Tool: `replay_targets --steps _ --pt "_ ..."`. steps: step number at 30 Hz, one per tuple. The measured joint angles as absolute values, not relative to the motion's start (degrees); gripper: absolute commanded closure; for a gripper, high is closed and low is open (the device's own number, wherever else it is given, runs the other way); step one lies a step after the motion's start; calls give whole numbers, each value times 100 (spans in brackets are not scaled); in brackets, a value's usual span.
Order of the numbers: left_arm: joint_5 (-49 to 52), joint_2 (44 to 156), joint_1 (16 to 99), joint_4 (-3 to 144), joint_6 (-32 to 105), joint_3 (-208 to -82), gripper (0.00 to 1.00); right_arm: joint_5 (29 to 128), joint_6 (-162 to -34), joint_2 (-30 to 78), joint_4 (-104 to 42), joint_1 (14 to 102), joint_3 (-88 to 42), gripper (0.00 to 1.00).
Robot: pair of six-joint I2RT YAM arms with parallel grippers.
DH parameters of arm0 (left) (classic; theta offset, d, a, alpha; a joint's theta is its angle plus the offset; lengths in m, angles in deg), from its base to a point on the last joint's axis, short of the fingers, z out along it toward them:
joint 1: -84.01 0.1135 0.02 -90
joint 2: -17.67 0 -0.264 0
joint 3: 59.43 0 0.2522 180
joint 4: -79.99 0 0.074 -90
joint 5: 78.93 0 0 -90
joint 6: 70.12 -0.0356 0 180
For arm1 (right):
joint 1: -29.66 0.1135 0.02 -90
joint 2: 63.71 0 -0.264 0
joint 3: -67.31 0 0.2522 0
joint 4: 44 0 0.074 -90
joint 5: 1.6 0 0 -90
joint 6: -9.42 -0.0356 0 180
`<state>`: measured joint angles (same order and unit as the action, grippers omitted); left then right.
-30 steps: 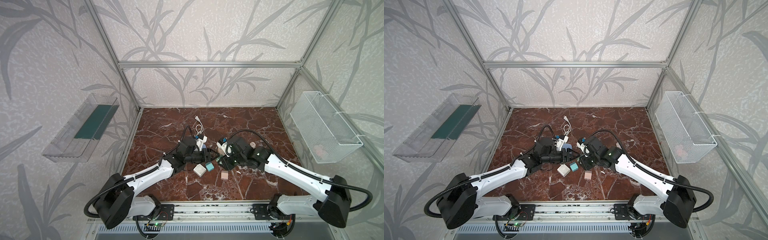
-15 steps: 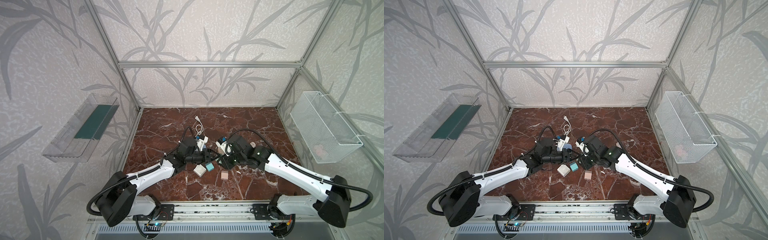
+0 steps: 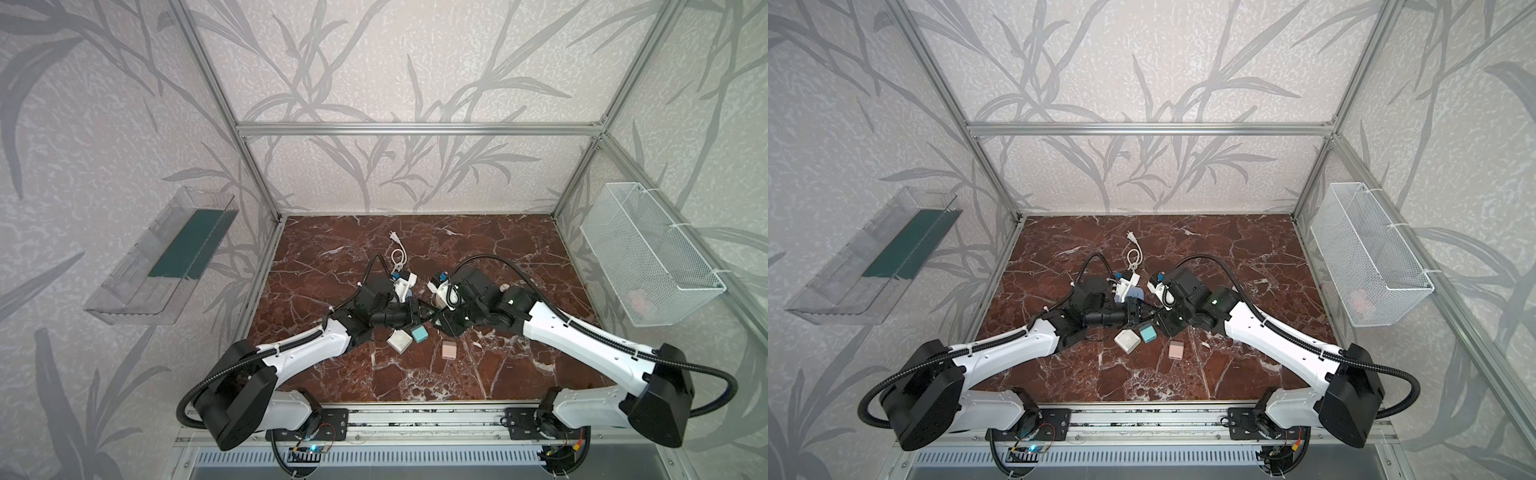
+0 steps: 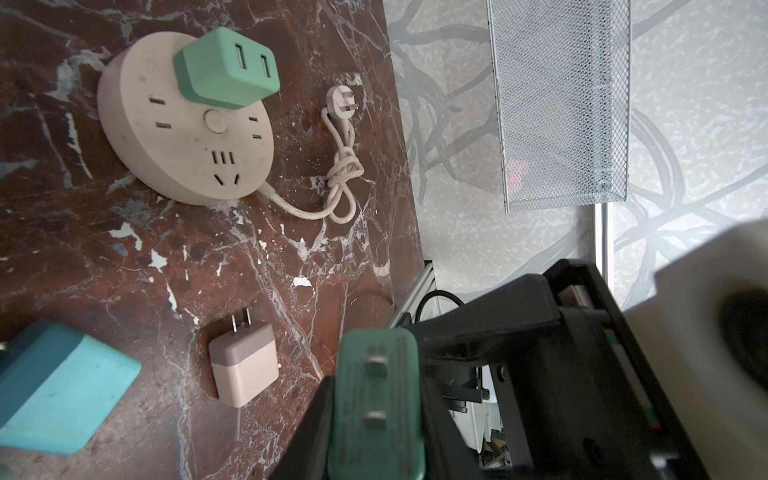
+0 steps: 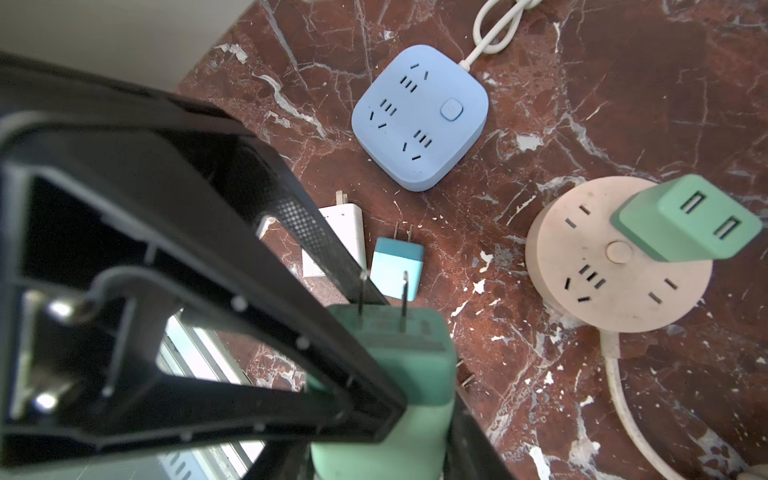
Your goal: Insert the plug
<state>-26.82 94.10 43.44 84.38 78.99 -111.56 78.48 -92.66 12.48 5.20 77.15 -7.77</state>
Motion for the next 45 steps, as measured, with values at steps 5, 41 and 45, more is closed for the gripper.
replay_targets --steps 5,41,45 --pt "-2647 9436 4341 8490 7903 -11121 100 7888 -9263 1315 542 7715 -809 54" --pt "638 8184 4444 11150 9488 -10057 100 5680 -13561 347 -4057 6252 782 52" --pt "649 8422 4435 11539 9726 -10026 100 5569 -14028 483 -4625 6217 884 55"
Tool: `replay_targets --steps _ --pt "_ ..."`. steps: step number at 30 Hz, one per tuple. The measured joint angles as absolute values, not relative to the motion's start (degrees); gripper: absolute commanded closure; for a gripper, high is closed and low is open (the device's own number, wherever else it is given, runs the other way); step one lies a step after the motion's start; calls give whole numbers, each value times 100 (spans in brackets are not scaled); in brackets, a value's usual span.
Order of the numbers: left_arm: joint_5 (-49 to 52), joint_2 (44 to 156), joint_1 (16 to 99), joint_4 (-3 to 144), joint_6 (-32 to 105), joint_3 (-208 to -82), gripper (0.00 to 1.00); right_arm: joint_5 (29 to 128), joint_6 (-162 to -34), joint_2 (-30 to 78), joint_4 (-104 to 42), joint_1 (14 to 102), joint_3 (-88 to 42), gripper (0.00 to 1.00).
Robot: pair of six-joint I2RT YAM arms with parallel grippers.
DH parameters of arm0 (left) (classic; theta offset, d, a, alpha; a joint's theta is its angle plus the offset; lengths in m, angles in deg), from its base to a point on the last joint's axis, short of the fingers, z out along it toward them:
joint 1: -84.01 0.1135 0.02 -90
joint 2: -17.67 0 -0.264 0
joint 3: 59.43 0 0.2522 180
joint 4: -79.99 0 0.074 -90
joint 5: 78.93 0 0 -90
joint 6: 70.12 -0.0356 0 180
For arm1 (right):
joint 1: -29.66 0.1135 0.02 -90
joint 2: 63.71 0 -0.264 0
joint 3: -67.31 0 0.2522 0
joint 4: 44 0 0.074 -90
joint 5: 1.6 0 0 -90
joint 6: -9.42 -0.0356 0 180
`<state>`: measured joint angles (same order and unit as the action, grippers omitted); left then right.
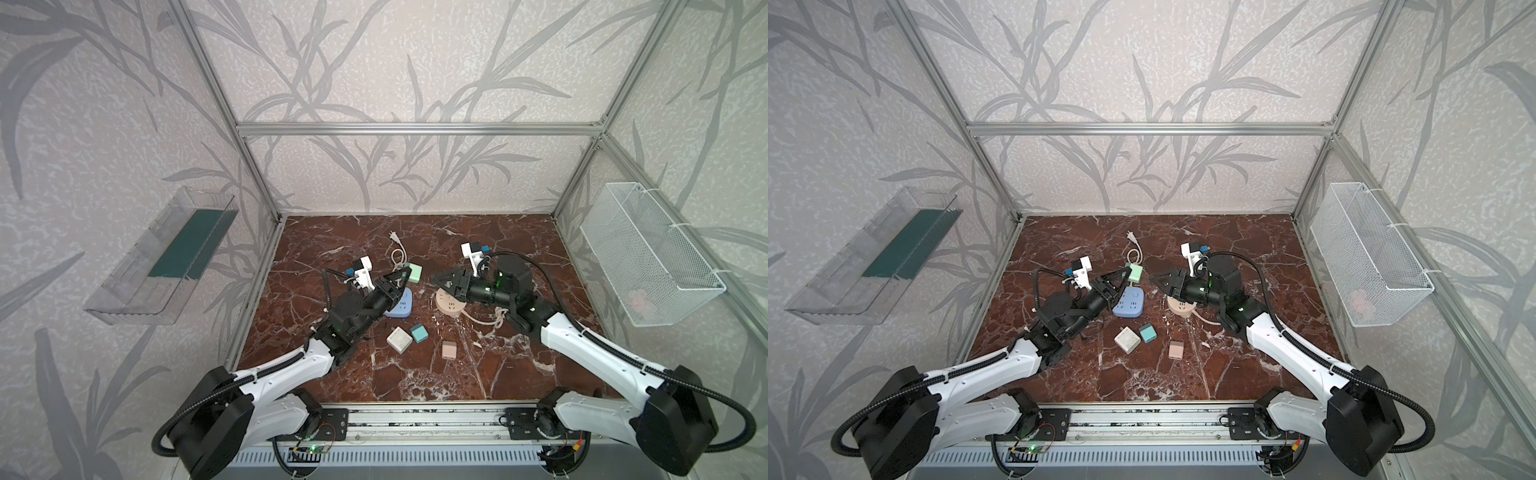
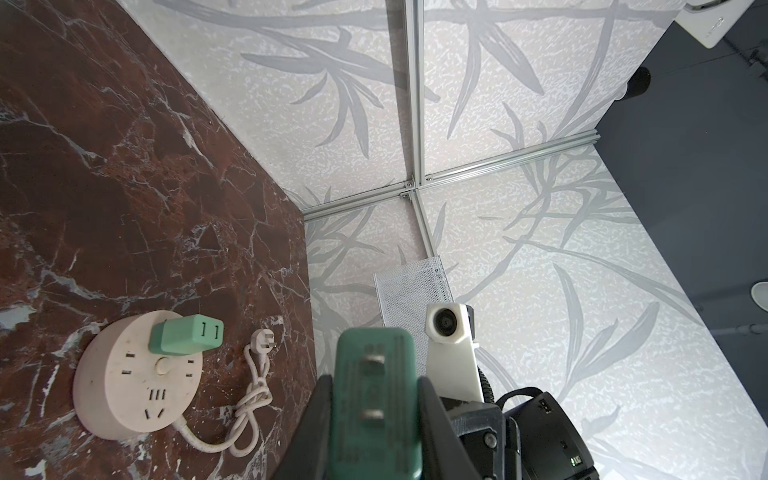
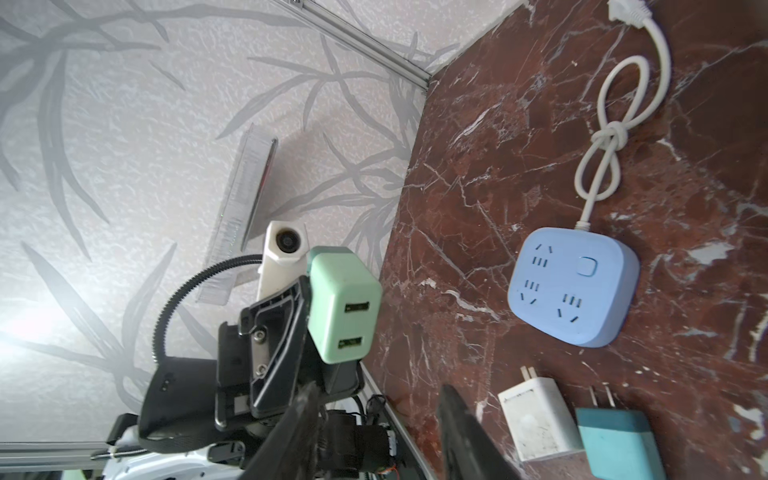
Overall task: Insert the plug
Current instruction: 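Carry the green adapter in the right gripper over the pink round strip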
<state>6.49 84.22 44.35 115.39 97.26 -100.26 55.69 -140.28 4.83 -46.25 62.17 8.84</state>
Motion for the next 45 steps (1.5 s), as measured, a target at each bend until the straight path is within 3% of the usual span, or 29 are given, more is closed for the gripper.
replay_targets --steps 11,45 --pt "655 8570 4344 12027 9899 -9959 100 5486 -14476 651 -5277 6217 891 56" --pt "889 9008 4315 12752 10102 -9957 100 5344 -15042 1499 -6474 6405 825 72"
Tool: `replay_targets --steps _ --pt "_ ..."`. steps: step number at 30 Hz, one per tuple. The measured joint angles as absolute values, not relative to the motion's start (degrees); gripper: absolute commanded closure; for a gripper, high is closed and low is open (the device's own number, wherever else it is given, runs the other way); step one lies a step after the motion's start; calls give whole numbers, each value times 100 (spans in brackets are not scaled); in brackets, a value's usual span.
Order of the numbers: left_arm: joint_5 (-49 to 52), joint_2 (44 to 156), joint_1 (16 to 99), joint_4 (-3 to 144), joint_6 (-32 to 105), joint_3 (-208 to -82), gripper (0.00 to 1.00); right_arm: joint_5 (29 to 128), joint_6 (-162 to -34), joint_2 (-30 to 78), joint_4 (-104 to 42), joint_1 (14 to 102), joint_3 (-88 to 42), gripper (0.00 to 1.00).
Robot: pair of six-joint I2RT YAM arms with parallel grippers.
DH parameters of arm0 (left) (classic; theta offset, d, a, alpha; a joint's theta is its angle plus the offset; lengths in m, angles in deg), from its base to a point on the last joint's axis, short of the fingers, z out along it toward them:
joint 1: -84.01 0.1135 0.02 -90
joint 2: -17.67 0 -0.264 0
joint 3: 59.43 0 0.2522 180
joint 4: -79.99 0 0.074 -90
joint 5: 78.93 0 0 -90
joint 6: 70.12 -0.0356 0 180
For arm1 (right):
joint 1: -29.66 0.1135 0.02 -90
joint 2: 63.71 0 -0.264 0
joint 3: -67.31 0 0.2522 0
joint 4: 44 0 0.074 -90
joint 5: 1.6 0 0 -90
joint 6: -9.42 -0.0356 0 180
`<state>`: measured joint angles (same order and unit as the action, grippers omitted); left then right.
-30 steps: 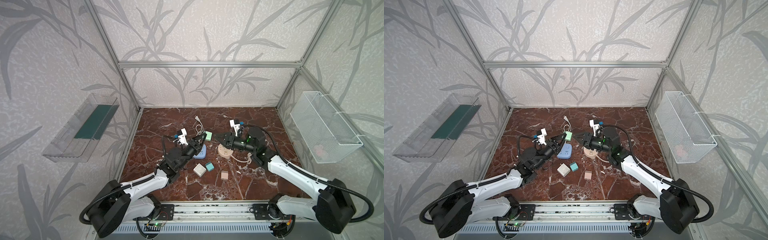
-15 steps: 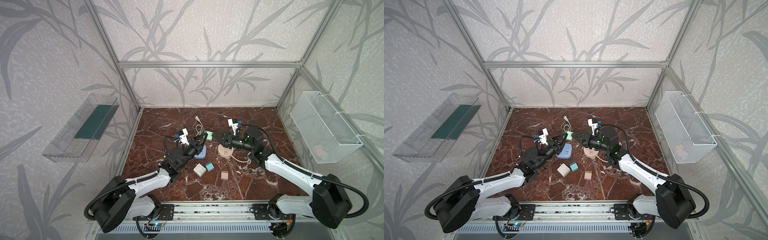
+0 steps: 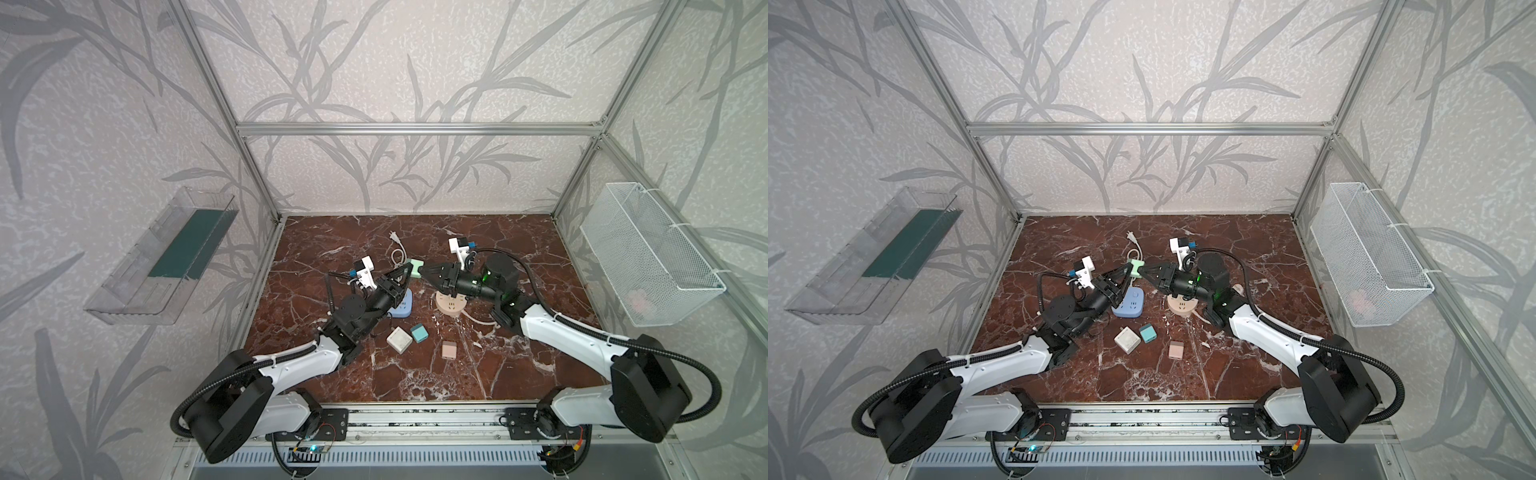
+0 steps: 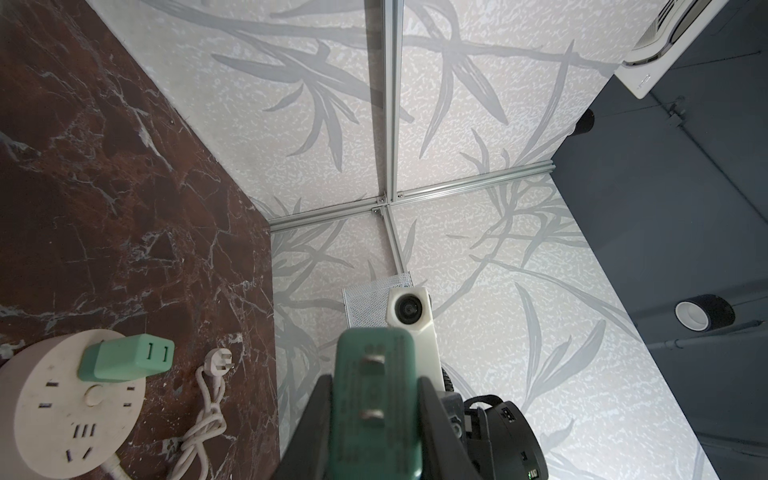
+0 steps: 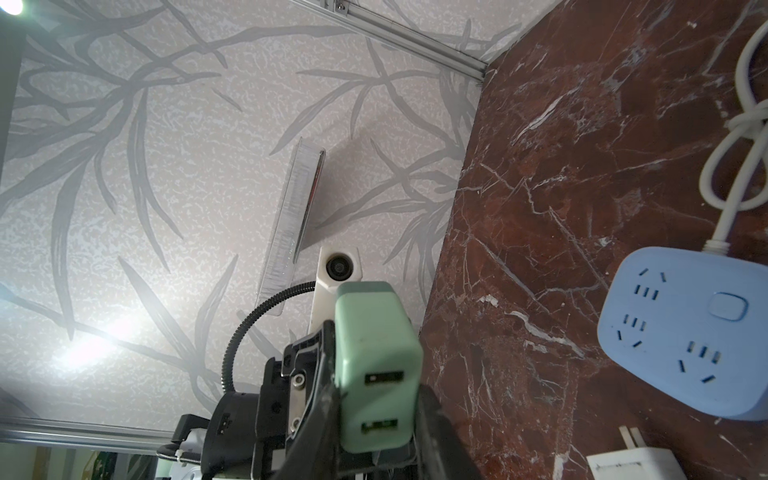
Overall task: Insert the plug
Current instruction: 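Carry the green adapter in the right gripper over the pink round strip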
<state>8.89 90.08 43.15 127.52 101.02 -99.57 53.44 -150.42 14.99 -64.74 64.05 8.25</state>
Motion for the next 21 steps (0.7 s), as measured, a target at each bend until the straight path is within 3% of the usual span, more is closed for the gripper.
replay_targets --steps 10,11,13,14,21 --pt "1038 9440 4304 13386 10349 -9957 100 5354 -15235 1750 -6636 6445 668 65" --pt "1029 9502 4304 13456 10386 -9957 100 5350 -15250 1779 -6651 6458 666 70" --pt "1036 9591 4298 13574 10474 -9957 100 5341 -15307 1825 -6671 6467 666 91" --pt "1060 9626 4300 13627 10500 -9957 100 5357 -15366 1833 -6713 6458 664 94" --pt "1073 9596 4287 13675 10542 -9926 100 5383 -15287 1774 -6632 6473 664 100"
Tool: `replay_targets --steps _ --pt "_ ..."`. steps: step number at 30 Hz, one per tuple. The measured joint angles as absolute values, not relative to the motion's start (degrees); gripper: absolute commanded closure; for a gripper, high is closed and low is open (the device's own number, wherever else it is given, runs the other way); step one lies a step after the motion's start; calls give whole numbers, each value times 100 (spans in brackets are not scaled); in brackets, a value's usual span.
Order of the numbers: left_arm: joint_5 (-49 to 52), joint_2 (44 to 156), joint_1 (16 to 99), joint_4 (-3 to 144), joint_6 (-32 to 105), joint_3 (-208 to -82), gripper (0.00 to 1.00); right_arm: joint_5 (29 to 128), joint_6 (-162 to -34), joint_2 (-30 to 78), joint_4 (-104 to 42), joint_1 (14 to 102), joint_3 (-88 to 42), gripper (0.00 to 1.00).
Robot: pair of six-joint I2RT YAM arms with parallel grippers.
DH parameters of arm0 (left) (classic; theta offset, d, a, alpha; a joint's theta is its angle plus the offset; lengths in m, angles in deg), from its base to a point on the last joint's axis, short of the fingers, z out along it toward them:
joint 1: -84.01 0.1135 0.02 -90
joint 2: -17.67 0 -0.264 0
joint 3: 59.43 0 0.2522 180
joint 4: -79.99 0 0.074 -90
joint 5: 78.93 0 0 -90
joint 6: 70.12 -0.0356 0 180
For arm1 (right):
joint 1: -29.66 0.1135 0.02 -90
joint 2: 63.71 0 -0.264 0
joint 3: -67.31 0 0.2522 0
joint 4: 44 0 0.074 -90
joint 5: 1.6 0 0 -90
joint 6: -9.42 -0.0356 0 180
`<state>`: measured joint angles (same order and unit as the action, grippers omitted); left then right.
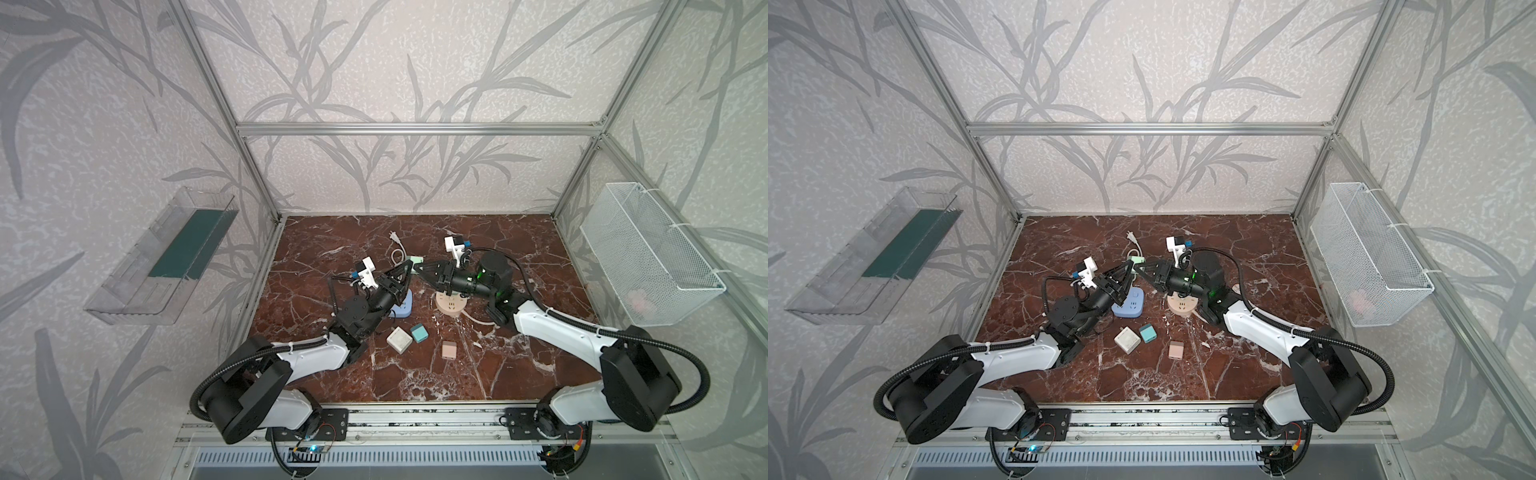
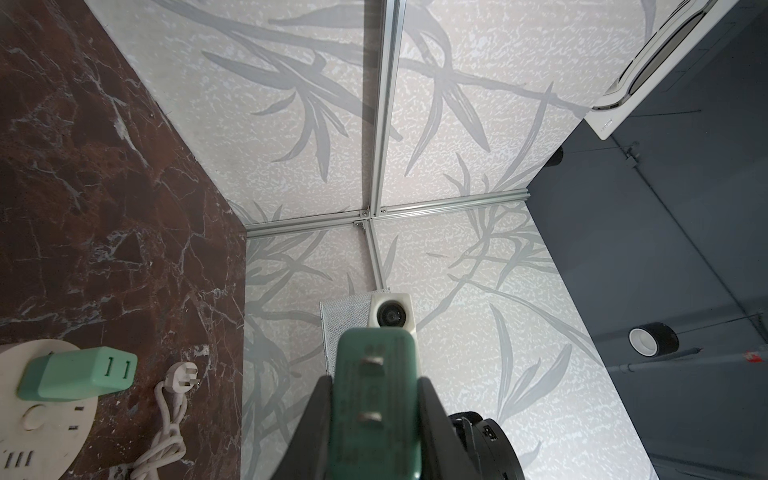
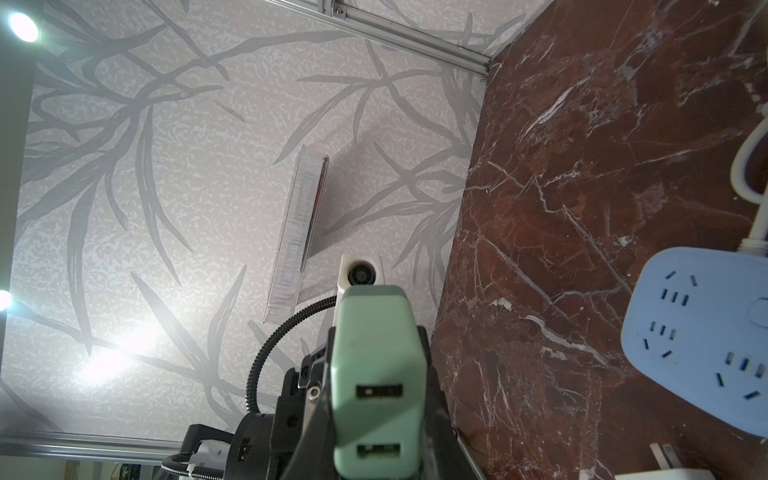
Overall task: Insert the plug
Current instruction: 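Carry the green adapter in the right gripper over the pink round strip, then lower the green adapter onto the socket beside the plugged adapter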
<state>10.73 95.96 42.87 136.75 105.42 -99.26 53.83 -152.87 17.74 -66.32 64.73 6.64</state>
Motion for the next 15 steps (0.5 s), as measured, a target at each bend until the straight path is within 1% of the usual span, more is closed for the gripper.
replay_targets --steps 1,2,3,4,5,7,11,15 --pt "1064 9576 4282 13655 10539 -9924 100 5387 -15270 1755 -6599 6480 662 100" --pt "1049 9552 4280 13633 10528 -9924 91 5396 -15243 1731 -6562 6482 659 100" --pt "1033 9530 4280 13607 10515 -9924 58 5400 -15217 1711 -6525 6484 651 100" --pt "992 9480 4280 13524 10476 -9924 27 5416 -15178 1680 -6439 6486 633 100" --pt "966 9421 4280 13384 10428 -9926 1 5438 -15084 1650 -6332 6486 609 100" --pt "942 9252 4280 13019 10314 -9926 1 5510 -14892 1575 -5991 6486 546 100" --pt "1005 8431 4293 11491 9816 -10005 1 5805 -14304 1302 -4890 6491 397 100" --pt "1307 7430 4390 9161 8859 -10658 1 6268 -13611 976 -3473 6491 58 100"
